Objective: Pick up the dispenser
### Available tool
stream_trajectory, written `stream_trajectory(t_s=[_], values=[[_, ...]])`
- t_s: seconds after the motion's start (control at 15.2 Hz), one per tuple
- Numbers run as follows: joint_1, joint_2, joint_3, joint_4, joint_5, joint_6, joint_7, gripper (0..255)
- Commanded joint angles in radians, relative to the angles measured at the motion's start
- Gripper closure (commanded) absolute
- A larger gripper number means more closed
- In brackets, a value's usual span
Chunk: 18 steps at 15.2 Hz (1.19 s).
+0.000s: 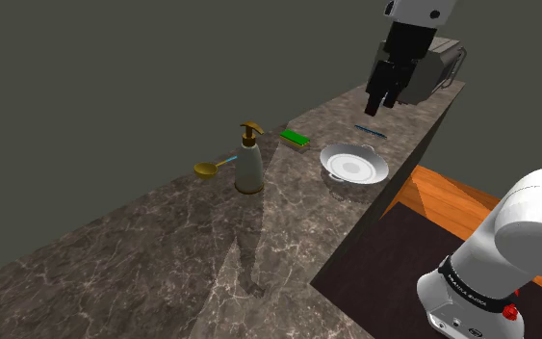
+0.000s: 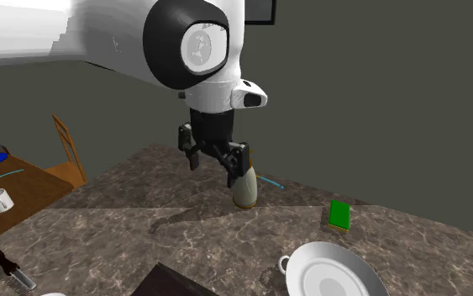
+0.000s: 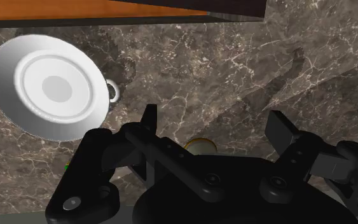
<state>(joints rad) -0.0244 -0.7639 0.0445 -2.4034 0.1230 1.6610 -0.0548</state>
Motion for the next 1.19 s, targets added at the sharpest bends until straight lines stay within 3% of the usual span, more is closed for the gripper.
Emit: stream_trajectory(t_s=[0.0,0.59,1.12], values=[[0.0,0.0,0.0,0.0,0.0,0.0,0.0,0],[0.001,0.323,0.093,0.119,0.005,0.227,0.089,0],[-0.002,0.631,0.157,0.315,-0.054,0.353,0.191,0]])
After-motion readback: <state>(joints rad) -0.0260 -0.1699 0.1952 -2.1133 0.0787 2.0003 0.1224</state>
